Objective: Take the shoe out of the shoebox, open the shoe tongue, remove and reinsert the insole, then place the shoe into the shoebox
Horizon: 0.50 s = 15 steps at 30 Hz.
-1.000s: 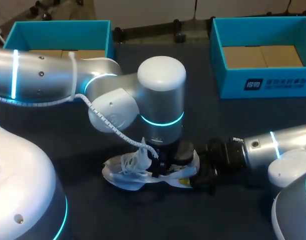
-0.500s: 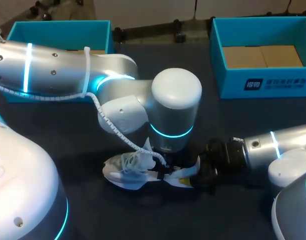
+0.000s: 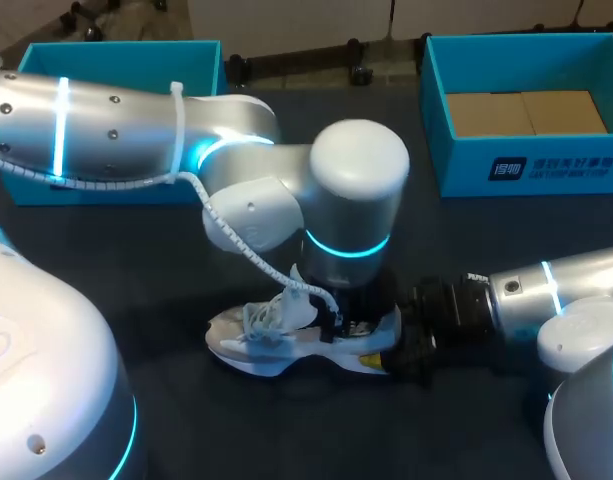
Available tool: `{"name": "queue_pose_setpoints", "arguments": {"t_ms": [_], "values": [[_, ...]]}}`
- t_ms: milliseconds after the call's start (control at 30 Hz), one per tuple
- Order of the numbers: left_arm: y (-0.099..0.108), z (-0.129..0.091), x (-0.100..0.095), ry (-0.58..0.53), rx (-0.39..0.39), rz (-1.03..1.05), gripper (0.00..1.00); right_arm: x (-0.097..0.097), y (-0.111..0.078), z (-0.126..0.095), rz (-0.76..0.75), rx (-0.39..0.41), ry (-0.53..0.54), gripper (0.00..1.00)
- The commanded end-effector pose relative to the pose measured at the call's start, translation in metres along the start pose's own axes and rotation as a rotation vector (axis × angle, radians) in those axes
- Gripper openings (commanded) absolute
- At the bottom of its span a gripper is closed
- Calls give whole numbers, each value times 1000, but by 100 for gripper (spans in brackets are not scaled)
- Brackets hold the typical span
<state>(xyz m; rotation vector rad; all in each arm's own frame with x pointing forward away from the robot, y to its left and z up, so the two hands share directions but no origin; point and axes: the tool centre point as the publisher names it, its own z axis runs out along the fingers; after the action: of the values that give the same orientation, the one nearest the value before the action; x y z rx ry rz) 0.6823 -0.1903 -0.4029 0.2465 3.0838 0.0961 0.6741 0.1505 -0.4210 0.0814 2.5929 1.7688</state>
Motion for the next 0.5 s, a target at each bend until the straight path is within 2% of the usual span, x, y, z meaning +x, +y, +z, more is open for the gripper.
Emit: {"name": "queue_pose_setpoints", "arguments": {"t_ms": [33, 167, 500], "values": [[13, -7, -3, 71, 92, 31, 0, 4, 1, 1, 0, 4, 0, 0], [13, -17, 3, 151, 157, 76, 0, 4, 1, 1, 0, 4, 0, 0], [16, -35, 4, 270, 288, 158, 0, 4, 1, 1, 0, 4, 0, 0]]}}
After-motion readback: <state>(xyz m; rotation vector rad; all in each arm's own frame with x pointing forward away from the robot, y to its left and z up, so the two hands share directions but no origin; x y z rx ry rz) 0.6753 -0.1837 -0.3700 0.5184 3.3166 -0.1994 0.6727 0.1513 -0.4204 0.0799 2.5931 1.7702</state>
